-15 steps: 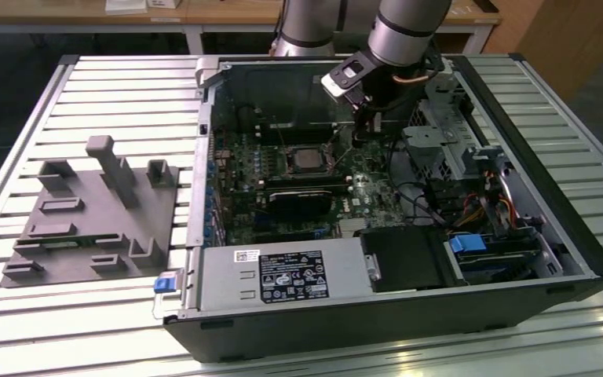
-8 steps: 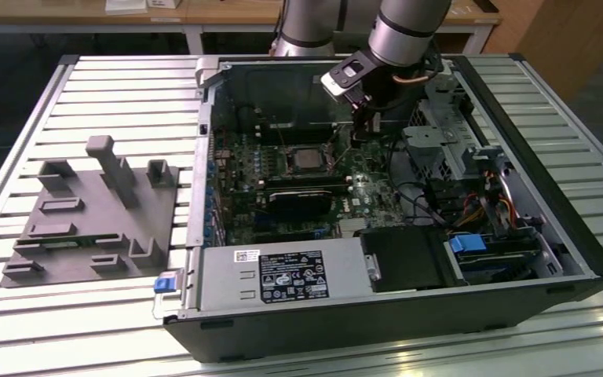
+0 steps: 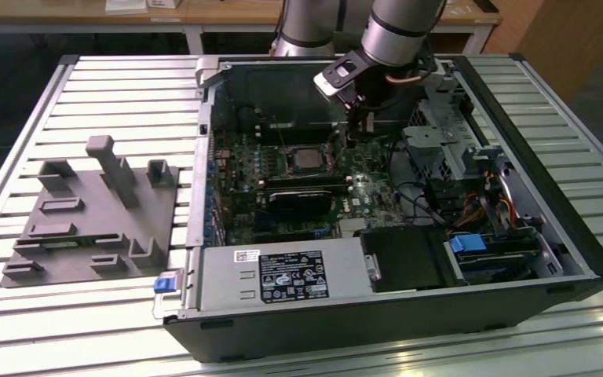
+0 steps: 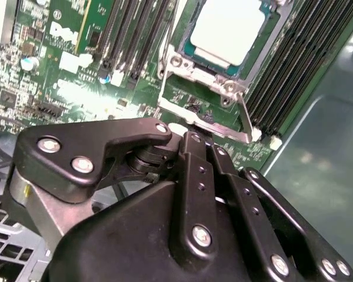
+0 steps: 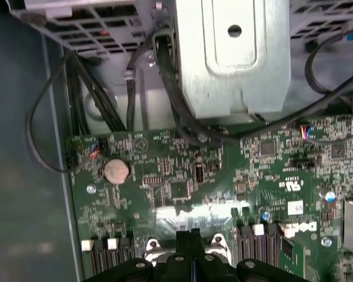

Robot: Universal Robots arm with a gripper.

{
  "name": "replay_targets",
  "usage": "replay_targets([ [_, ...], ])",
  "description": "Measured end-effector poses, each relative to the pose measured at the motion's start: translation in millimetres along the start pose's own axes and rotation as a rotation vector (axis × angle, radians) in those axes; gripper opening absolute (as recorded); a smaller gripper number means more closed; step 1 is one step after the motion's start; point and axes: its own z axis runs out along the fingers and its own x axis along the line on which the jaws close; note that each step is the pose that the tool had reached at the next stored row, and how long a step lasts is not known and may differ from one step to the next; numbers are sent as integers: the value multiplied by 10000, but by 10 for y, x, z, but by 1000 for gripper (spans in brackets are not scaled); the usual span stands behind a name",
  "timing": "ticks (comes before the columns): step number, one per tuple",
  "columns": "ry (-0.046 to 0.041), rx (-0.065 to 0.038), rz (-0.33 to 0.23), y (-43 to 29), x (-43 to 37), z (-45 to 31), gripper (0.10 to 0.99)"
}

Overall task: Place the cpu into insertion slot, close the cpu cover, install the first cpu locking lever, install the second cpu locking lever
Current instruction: 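Close the cpu cover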

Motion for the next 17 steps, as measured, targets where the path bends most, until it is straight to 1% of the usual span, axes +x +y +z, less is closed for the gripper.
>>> replay_targets([
  [7, 4, -32, -1, -164, 8, 22, 102],
  [10, 5, -39, 0, -216, 10, 29, 102],
  [14, 5, -40, 0, -252, 12, 34, 102],
  [17, 5, -50, 0, -266, 11, 36, 102],
])
